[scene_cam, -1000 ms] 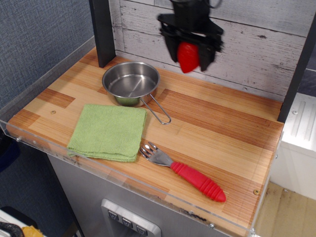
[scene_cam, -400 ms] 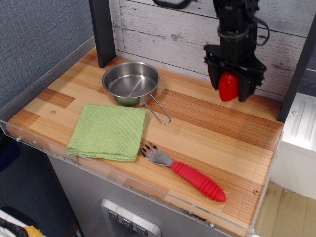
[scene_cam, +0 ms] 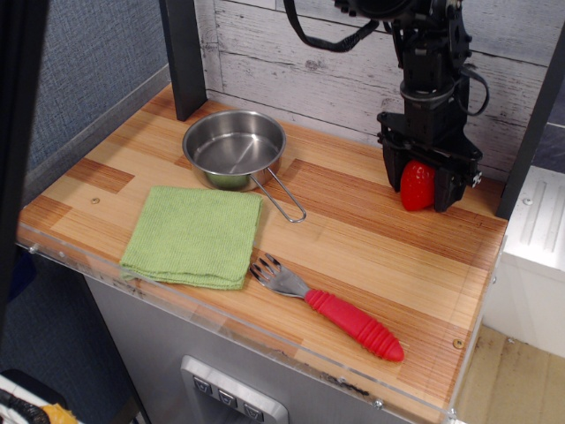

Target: Put the strawberry on the right upper side of the table

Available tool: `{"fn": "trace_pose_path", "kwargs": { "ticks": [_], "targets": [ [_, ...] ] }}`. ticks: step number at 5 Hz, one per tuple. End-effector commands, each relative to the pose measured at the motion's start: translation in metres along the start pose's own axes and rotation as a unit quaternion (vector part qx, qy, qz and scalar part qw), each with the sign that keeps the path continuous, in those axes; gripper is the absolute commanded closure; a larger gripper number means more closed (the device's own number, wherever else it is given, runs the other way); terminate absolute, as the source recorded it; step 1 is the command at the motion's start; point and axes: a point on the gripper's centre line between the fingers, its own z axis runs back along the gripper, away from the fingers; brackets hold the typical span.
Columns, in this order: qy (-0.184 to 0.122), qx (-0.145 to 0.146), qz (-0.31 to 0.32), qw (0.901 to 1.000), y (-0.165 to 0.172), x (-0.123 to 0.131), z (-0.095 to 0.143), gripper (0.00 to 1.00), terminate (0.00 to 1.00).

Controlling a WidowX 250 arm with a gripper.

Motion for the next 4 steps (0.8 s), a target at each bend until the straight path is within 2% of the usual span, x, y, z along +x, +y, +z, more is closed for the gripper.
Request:
{"fn": "trace_pose_path", "kwargs": {
  "ticks": [1,4],
  "targets": [
    [0.003,-0.016,-0.016,0.9998,-0.004,0.004,0.023,0.0,0.0],
    [-0.006,-0.009,-0.022,0.9997,-0.001,0.0,0.044,0.0,0.0]
  ]
}}
